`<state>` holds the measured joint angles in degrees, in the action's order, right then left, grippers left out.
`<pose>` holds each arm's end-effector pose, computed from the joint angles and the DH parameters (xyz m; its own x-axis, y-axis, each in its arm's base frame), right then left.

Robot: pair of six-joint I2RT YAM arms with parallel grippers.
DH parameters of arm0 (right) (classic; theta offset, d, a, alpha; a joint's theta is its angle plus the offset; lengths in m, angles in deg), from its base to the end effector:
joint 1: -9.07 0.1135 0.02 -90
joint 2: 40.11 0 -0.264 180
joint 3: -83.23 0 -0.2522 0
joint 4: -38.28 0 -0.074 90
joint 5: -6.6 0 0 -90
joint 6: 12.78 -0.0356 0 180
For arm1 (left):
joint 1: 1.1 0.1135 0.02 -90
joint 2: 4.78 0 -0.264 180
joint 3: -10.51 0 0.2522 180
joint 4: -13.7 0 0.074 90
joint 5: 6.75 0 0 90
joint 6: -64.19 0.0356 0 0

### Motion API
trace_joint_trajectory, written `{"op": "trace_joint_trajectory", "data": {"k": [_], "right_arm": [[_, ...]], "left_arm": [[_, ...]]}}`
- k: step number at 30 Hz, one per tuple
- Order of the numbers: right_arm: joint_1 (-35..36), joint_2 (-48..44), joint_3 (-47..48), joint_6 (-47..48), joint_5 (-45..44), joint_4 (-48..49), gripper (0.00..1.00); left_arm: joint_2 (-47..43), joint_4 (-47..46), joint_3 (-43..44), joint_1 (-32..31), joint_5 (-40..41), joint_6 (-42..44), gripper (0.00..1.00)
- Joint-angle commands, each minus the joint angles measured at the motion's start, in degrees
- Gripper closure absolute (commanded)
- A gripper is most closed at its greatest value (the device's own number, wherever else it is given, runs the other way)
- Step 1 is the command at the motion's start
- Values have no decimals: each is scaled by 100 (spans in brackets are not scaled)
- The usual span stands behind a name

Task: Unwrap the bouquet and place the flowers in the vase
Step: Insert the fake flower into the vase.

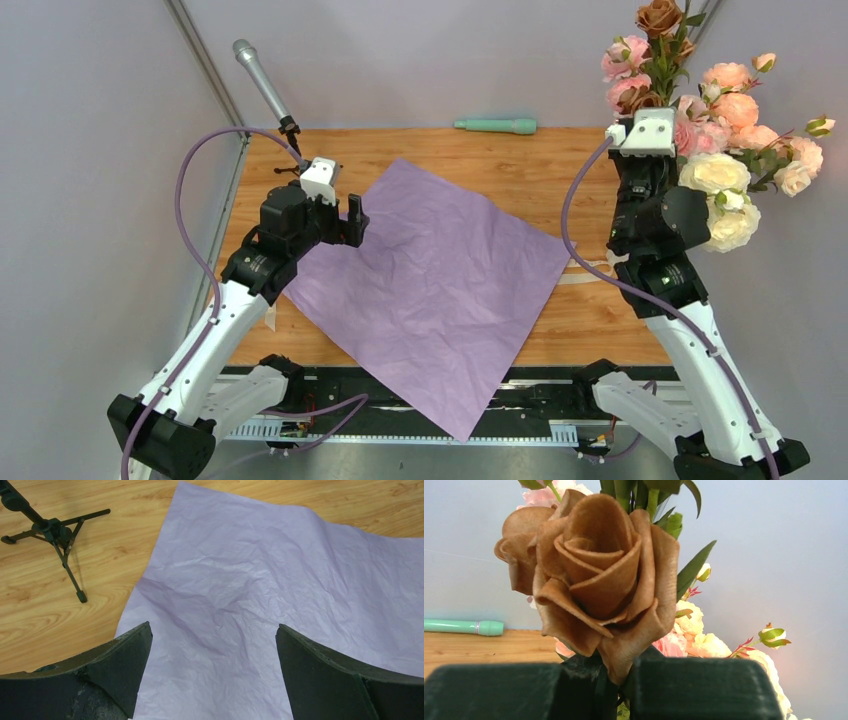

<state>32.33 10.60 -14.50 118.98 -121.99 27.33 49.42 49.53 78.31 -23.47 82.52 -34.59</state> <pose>0.1585 0.0440 0.4857 0.0896 -0.5281 -0.8444 0.3852 0.8002 -0.4596 0.1960 -0.0812 0.3455 -0.4055 0.0018 -0.9141 0.3335 0.9314 -0.1461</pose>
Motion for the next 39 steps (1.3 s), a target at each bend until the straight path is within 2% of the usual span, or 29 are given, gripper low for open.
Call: {"op": "trace_joint_trajectory", "data": {"k": [1, 20, 39], "right_arm": [[-155, -121, -165, -147, 167, 615, 100], [-628, -273, -813, -473, 499, 927, 100], [-853, -247, -1209, -793, 274, 880, 100]], "left_arm": [[-102, -107, -25, 22, 56, 99, 0], [-56, -123, -34, 22, 56, 122, 0], [-45, -141, -65, 22, 44, 157, 0]]}}
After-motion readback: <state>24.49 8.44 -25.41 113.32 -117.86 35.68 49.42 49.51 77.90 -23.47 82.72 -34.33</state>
